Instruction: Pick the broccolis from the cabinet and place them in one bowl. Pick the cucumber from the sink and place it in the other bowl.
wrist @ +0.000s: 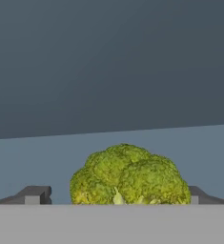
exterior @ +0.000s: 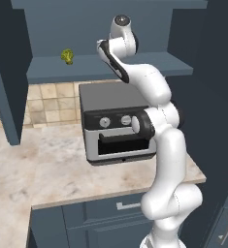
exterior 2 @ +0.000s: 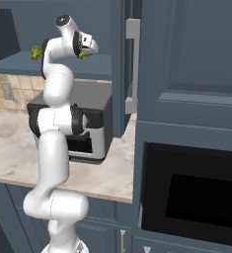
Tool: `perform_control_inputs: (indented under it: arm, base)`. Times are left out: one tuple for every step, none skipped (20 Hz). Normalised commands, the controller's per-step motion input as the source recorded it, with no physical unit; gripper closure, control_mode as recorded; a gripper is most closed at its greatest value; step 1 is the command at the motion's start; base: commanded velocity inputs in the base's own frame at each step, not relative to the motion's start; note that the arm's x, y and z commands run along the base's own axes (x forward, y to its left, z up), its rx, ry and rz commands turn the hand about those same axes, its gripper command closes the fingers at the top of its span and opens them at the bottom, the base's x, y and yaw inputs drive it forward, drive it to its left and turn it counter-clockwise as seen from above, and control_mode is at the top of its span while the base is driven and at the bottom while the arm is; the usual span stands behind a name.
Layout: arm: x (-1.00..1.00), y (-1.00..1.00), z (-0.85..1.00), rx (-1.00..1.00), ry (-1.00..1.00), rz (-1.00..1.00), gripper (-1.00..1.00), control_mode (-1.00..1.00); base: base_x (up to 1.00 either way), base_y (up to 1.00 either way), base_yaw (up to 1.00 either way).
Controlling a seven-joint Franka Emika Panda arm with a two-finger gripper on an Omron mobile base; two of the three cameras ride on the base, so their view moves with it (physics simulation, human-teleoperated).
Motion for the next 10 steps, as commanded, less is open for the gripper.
perform_control_inputs:
  arm:
    - [0.00, 0.00, 0.00, 0.00, 0.00, 0.00, -1.00, -1.00]
    - [0.00, 0.00, 0.00, 0.00, 0.00, 0.00, -1.00, -1.00]
    - [0.00, 0.00, 0.00, 0.00, 0.00, 0.00, -1.00, -1.00]
    - [0.00, 0.00, 0.00, 0.00, 0.00, 0.00, -1.00, -1.00]
    - [0.00, 0.00, 0.00, 0.00, 0.00, 0.00, -1.00, -1.00]
    - [0.00, 0.00, 0.00, 0.00, 0.00, 0.00, -1.00, -1.00]
    - [0.00, 0.00, 0.00, 0.00, 0.00, 0.00, -1.00, -1.00]
    - [0.00, 0.00, 0.00, 0.00, 0.00, 0.00, -1.00, -1.00]
    - [0.00, 0.00, 0.00, 0.00, 0.00, 0.00, 1.00, -1.00]
    - [0.00, 0.00, 0.00, 0.00, 0.00, 0.00, 1.00, -1.00]
  base:
    - [0.00, 0.00, 0.00]
    - [0.00, 0.00, 0.00]
    - [0.00, 0.00, 0.00]
    - [0.00, 0.00, 0.00]
    - [0.00, 0.00, 0.00]
    - [0.00, 0.00, 0.00]
    - [0.00, 0.00, 0.00]
    - [0.00, 0.00, 0.00]
    - [0.00, 0.00, 0.00]
    - [0.00, 0.00, 0.00]
